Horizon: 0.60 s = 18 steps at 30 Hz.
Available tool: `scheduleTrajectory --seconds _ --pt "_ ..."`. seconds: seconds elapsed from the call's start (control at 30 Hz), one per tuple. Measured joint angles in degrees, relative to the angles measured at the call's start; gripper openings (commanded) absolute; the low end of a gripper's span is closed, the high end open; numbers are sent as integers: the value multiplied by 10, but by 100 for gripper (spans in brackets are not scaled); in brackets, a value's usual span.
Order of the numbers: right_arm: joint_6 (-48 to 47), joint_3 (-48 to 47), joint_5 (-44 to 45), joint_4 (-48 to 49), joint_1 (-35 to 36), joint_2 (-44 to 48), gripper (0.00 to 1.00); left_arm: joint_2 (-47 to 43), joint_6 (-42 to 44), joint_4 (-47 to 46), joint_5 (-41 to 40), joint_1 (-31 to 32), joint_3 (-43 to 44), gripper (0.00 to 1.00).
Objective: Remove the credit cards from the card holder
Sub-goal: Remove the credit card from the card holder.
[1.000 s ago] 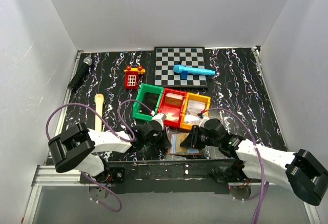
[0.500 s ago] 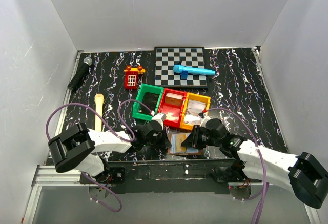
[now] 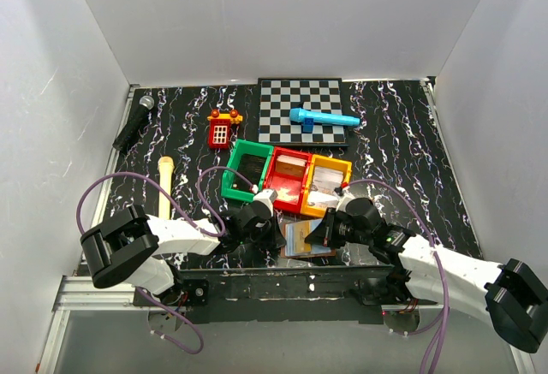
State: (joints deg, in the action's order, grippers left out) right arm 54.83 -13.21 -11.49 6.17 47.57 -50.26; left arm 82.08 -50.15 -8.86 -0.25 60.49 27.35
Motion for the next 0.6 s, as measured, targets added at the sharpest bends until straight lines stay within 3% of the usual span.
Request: scheduleTrajectory --seconds 0.3,0.47,0.6 --pt "1 1 0 -1 -3 1 6 -1 0 1 -2 1 0 0" --pt "3 7 3 -2 -4 11 20 -2 0 1 -3 1 0 0" --pt "4 8 4 -3 -7 12 22 -2 0 1 -4 1 0 0"
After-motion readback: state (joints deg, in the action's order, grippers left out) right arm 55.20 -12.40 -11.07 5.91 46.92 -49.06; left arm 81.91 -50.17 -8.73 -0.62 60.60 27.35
